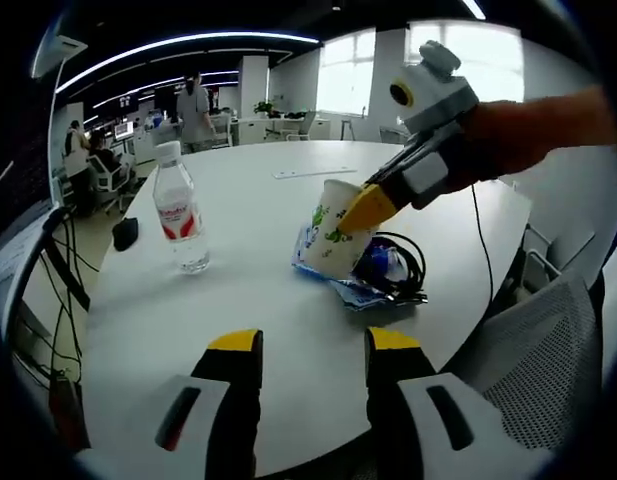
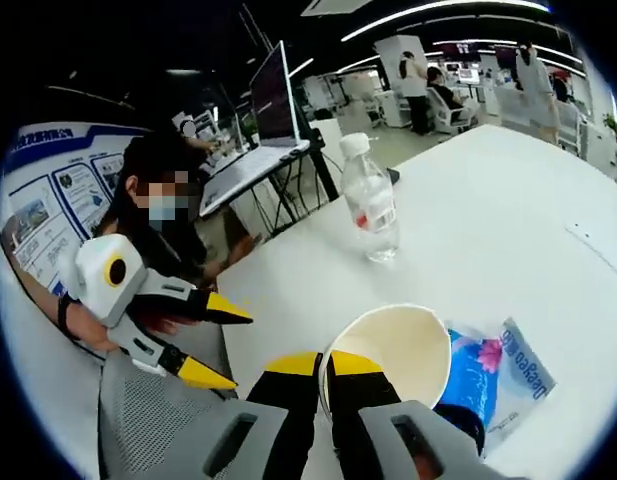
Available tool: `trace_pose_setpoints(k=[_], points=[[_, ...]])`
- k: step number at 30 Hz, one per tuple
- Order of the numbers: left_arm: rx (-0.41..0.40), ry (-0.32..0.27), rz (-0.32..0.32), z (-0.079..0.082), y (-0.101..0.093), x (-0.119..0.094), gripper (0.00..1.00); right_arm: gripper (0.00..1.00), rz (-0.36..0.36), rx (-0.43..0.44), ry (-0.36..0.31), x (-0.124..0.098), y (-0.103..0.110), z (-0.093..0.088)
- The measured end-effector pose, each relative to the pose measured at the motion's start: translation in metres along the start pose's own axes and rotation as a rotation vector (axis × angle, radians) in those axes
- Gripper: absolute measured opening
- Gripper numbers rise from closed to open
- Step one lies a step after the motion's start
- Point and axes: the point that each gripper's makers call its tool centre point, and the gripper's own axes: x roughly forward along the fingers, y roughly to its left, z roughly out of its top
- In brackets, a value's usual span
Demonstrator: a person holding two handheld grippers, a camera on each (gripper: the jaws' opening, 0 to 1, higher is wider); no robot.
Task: Arrange the tabletop items into an orderly group along one side of the table until the central work area is clear of visible clutter.
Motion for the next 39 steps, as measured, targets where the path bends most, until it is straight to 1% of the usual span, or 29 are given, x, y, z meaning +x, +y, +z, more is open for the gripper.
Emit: trace_pose_setpoints(k=[4,8,15,21,24,26,28,31,35,39], points=[[-0.006,0.001,0.002,-0.001,0.001,0.000,0.40,0.00,-0.005,-0.045,0.022,0.013,-0.006,0.012],[-0.012,0.001,0.005,-0.001,0.002,0.001,0.40,0.00,0.006,-0.040,0.021,0.024,-0.008,0.024],[-0.033,-0.009,0.015,0.000,0.005,-0.001,0.39,0.00,0.018,-0.055,0.039,0.042,-0.012,0.034],[-0.043,-0.010,0.022,0.000,0.006,-0.001,0.39,0.00,0.018,-0.063,0.061,0.051,-0.018,0.035],[-0.046,-0.010,0.023,0.000,0.007,-0.001,0.39,0.00,0.011,-0.078,0.084,0.058,-0.023,0.034],[-0.040,-0.009,0.022,0.000,0.006,0.000,0.39,0.00,0.006,-0.108,0.115,0.063,-0.027,0.030],[-0.017,-0.004,0.023,0.000,0.005,0.000,0.39,0.00,-0.006,-0.132,0.140,0.066,-0.032,0.028],[-0.007,-0.003,0.018,0.000,0.003,0.001,0.39,0.00,-0.016,-0.158,0.159,0.072,-0.037,0.029],[-0.010,-0.002,0.021,0.000,0.005,0.000,0.39,0.00,-0.032,-0.216,0.203,0.078,-0.043,0.026],[-0.007,-0.001,0.024,0.000,0.006,0.001,0.39,0.00,-0.049,-0.245,0.231,0.087,-0.047,0.023]])
